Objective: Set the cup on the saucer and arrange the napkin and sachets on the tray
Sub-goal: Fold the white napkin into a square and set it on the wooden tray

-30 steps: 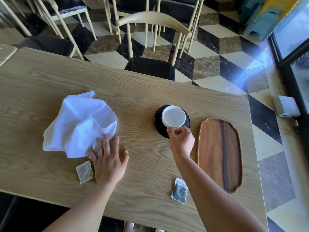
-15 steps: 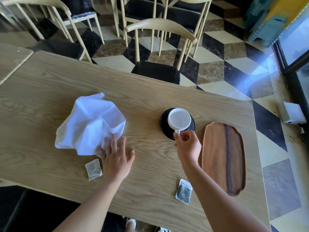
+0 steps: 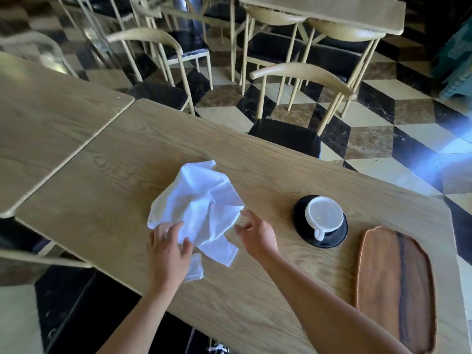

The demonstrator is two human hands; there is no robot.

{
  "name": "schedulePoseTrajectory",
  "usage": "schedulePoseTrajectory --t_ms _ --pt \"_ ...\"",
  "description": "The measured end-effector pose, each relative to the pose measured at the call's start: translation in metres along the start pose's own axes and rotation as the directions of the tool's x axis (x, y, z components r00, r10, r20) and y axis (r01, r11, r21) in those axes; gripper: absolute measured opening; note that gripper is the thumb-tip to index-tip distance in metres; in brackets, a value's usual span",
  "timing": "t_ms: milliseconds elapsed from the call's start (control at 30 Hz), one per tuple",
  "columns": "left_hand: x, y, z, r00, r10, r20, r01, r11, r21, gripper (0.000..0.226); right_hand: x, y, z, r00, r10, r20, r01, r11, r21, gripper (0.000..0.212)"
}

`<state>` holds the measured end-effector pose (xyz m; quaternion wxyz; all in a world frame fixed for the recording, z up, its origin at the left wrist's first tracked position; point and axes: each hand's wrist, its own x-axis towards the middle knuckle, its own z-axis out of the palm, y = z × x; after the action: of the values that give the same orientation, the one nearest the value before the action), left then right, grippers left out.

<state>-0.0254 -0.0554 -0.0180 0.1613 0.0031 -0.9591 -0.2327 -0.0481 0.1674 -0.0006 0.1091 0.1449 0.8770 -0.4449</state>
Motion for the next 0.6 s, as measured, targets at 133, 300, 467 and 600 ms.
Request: schedulePoseTrajectory --t_ms 133,300,467,600 --pt "0.049 -0.039 0.0 0.961 -0.271 0.054 0.269 0.962 0.032 0.05 0.031 -0.017 0.026 0.998 -0.047 0.048 0.055 0.977 -0.205 0.065" --pt "0.095 -0.073 0.013 0.75 -0.595 0.288 0.631 0.774 -0.046 0.044 0.051 -0.016 0.04 0.975 -0.153 0.159 0.205 0.893 -0.401 0.056" --pt "0.102 -0.077 0.013 0.724 -0.6 0.339 0.657 0.75 -0.076 0.017 0.051 -0.017 0.014 0.981 -0.173 -0.086 0.15 0.961 -0.231 0.009" --pt "0.119 -0.075 0.0 0.793 -0.558 0.246 0.605 0.669 -0.432 0.022 0.043 -0.016 -0.032 0.962 -0.148 -0.229 0.122 0.985 -0.123 0.01"
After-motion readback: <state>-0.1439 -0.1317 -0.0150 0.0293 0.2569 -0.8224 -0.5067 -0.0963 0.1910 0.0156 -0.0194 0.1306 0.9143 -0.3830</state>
